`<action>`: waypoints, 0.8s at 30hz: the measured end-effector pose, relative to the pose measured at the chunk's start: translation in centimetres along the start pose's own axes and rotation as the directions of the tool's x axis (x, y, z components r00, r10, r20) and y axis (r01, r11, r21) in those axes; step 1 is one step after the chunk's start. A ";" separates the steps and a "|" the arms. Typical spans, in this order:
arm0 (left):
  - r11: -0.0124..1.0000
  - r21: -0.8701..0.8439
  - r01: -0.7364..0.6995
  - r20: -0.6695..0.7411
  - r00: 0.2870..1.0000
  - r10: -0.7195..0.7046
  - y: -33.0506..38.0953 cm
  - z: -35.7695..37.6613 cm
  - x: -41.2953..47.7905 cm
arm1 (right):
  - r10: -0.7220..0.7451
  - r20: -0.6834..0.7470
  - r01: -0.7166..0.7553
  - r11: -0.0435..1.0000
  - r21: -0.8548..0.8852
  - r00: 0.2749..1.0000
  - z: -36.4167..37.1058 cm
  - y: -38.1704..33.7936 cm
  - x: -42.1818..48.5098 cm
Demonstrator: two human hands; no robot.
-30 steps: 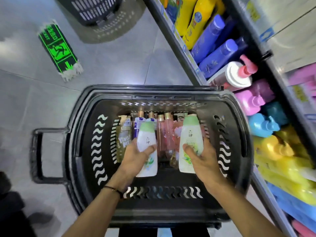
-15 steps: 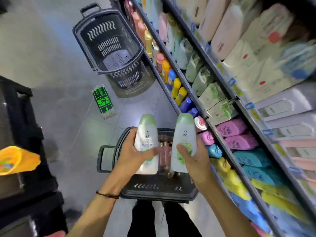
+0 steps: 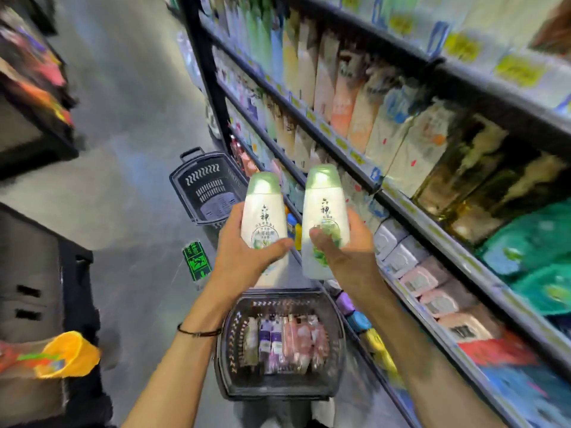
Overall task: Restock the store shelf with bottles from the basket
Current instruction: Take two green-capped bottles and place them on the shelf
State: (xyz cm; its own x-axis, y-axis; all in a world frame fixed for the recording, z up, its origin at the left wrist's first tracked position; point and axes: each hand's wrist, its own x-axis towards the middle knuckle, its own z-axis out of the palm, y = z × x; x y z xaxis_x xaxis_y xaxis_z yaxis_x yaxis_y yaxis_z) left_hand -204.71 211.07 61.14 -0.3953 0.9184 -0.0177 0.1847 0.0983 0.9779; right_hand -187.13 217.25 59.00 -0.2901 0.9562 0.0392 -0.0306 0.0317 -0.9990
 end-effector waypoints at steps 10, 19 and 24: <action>0.937 -0.103 -0.334 0.141 0.928 0.346 12.4 -3.1 -3.9 | -0.289 -0.260 0.244 0.951 -0.191 0.921 -0.6 -14.2 -8.3; 0.805 -0.376 -0.459 0.362 0.727 0.584 22.0 3.1 -11.4 | -0.461 -0.548 0.277 0.879 -0.387 0.698 -7.0 -23.0 -22.3; 0.759 -0.532 -0.376 0.473 0.612 0.635 26.0 10.0 -18.2 | -0.502 -0.672 0.256 0.863 -0.437 0.545 -12.4 -26.3 -31.9</action>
State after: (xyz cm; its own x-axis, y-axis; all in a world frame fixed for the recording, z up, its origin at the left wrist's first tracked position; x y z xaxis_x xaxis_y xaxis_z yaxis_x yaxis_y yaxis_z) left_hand -183.70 200.72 84.81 0.3007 0.8052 0.5111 -0.1899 -0.4746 0.8595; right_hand -165.21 189.55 83.73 0.5001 0.7006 0.5089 0.3170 0.3988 -0.8605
